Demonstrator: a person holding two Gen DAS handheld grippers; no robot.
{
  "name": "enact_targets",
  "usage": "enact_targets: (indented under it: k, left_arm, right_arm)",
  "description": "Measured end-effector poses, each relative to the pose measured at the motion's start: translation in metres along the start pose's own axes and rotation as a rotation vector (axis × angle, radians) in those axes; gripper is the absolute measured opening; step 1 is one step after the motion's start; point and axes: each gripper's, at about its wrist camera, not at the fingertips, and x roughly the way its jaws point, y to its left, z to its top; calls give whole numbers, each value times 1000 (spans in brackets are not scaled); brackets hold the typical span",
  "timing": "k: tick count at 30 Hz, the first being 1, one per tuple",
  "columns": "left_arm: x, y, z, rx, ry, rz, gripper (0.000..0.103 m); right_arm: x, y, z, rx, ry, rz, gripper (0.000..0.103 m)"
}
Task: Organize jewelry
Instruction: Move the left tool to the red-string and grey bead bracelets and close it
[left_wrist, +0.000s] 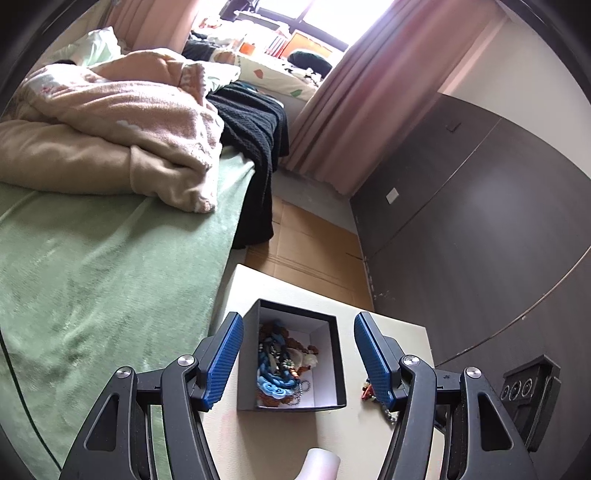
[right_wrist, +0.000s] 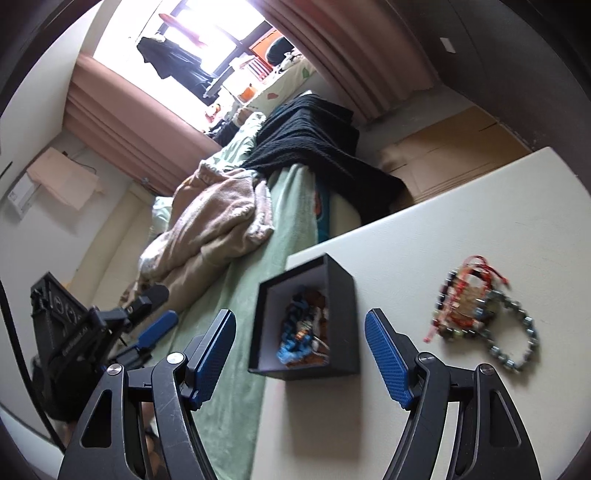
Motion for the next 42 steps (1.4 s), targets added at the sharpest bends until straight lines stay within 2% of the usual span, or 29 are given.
enact_targets:
  k: [5, 10, 14, 17, 19, 22, 26, 29, 32, 35, 37, 42]
  left_arm:
    - [-1, -16, -9, 14, -32, -11, 63]
    - [7, -42, -23, 96, -21, 31, 63]
    - [17, -57, -31, 104, 2, 20, 63]
    - [27, -72, -38, 134, 34, 16, 72]
    - [32, -83, -43, 167, 38, 7, 82]
    - [37, -98, -51, 207, 38, -3, 89]
    - [51, -115, -66, 262, 82, -14, 89]
    - [60, -122, -73, 268, 126, -48, 89]
    - [71, -128, -80, 287, 166, -49, 89]
    - [84, -132, -87, 284, 206, -62, 82]
    - [91, -135, -90, 293, 228, -53, 67]
    - [114, -142, -103, 306, 308, -52, 50]
  right_arm:
    - [-20, -12, -5, -6, 5, -73, 73]
    - [-42, -30, -1, 43, 0, -133, 73]
    - [-61, -45, 3, 70, -20, -175, 77]
    - [-71, -53, 5, 83, -25, -180, 86]
    - [-77, -59, 6, 93, -29, -182, 92]
    - [-86, -70, 7, 106, -22, -193, 93]
    - [-101, -87, 11, 125, -23, -208, 94]
    - [-110, -100, 15, 142, -21, -216, 94]
    - [-117, -109, 16, 160, -29, -216, 94]
    - [-117, -118, 17, 173, -6, -220, 94]
    - [-116, -123, 18, 184, 4, -228, 94]
    - [-114, -132, 20, 205, 16, -242, 93]
